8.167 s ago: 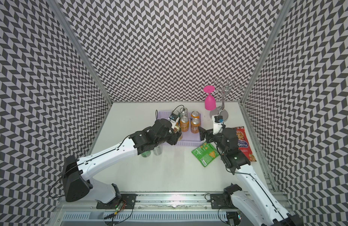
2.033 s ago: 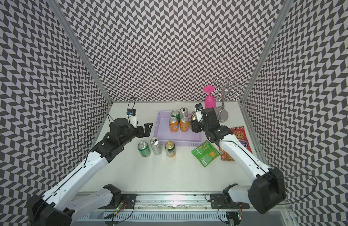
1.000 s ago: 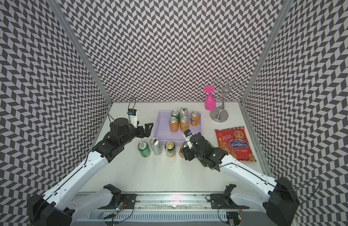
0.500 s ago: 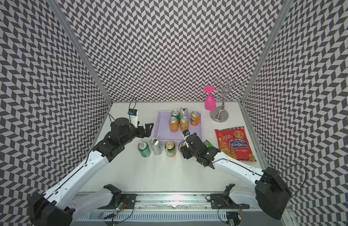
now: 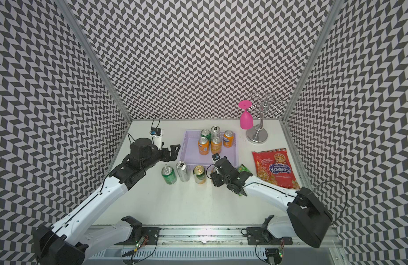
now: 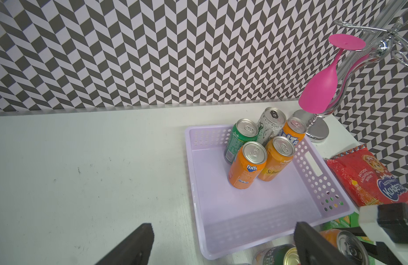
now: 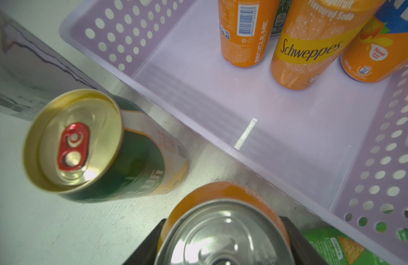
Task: Take out the drinks from the basket
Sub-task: Place the drink at the center of the board.
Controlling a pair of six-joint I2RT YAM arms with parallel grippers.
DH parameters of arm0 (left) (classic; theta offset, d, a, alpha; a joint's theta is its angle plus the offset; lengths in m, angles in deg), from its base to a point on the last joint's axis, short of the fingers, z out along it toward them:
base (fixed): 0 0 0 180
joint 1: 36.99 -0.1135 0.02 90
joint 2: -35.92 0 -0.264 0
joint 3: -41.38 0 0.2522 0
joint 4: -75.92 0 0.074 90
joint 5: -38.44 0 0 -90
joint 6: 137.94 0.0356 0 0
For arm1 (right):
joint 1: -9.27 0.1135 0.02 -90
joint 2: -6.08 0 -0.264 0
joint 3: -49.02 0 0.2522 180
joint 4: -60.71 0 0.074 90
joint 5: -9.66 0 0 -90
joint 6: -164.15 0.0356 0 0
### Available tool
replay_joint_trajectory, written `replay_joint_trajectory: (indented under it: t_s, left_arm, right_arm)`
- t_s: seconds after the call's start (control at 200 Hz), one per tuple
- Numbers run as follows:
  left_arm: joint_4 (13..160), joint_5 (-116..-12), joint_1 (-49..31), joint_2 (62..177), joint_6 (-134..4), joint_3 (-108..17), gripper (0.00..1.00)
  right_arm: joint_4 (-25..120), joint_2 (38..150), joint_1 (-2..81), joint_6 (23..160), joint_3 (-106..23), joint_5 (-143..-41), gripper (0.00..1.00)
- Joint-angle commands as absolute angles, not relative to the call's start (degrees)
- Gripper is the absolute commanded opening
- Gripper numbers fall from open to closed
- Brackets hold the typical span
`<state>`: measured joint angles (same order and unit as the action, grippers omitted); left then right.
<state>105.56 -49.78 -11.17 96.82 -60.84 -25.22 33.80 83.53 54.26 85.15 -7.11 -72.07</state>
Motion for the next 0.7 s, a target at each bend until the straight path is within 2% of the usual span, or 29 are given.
replay_joint_trajectory:
  t_s: [0.0, 0.18, 0.36, 0.696]
  left_arm:
    - [104.7, -50.7, -11.6, 97.3, -60.3, -25.6, 0.99]
    - [104.6, -52.7, -11.6, 98.8, -60.3, -26.4, 0.99]
    - [103.1, -55.8, -11.5, 101.3, -60.6, -27.3, 0.99]
    - [101.5, -60.1, -11.0, 110.9, -59.8, -32.2, 0.99]
  right_arm:
    - [41.0, 83.4, 54.7, 85.2, -7.9, -71.1, 0.56]
    - [40.3, 84.2, 54.7, 84.5, -8.1, -70.8, 0.64]
    - [38.7, 83.6, 54.6, 84.2, -9.2, -71.4, 0.78]
    - [33.1, 76.3, 53.9, 82.6, -13.0, -71.2, 0.99]
